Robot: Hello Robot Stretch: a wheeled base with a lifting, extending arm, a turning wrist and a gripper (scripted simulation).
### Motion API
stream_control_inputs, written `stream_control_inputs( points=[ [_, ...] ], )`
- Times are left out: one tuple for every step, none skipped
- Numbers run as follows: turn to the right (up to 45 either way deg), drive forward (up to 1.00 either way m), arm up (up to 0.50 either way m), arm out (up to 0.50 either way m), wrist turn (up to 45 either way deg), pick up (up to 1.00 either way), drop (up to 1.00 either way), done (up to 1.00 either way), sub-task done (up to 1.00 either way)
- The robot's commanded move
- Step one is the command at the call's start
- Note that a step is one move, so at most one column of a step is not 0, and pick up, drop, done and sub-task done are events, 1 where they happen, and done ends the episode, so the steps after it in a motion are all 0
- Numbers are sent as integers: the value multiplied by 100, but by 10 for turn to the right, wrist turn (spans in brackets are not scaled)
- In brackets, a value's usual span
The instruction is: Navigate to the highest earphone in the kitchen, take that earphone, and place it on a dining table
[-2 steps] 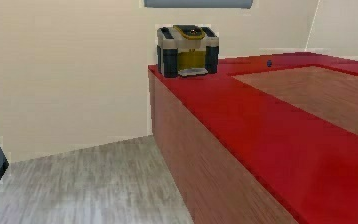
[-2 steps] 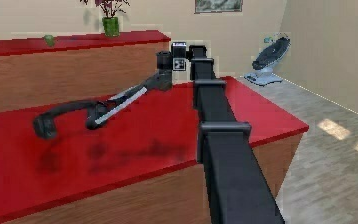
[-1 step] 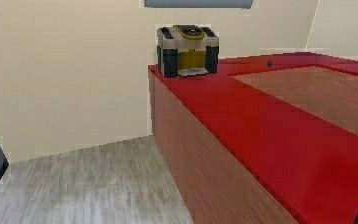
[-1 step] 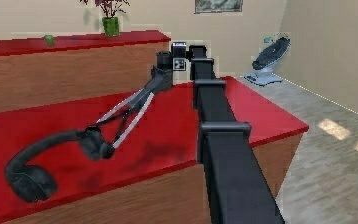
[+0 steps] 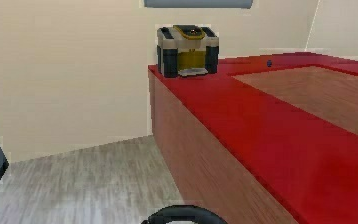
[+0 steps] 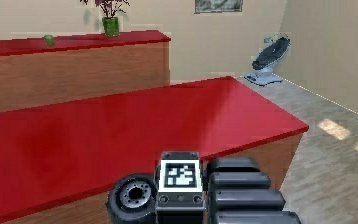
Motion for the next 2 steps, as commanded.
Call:
stream_control_inputs(
  points=[
    [450,0,0,0,0,0,0,0,0],
    [450,0,0,0,0,0,0,0,0]
  ],
)
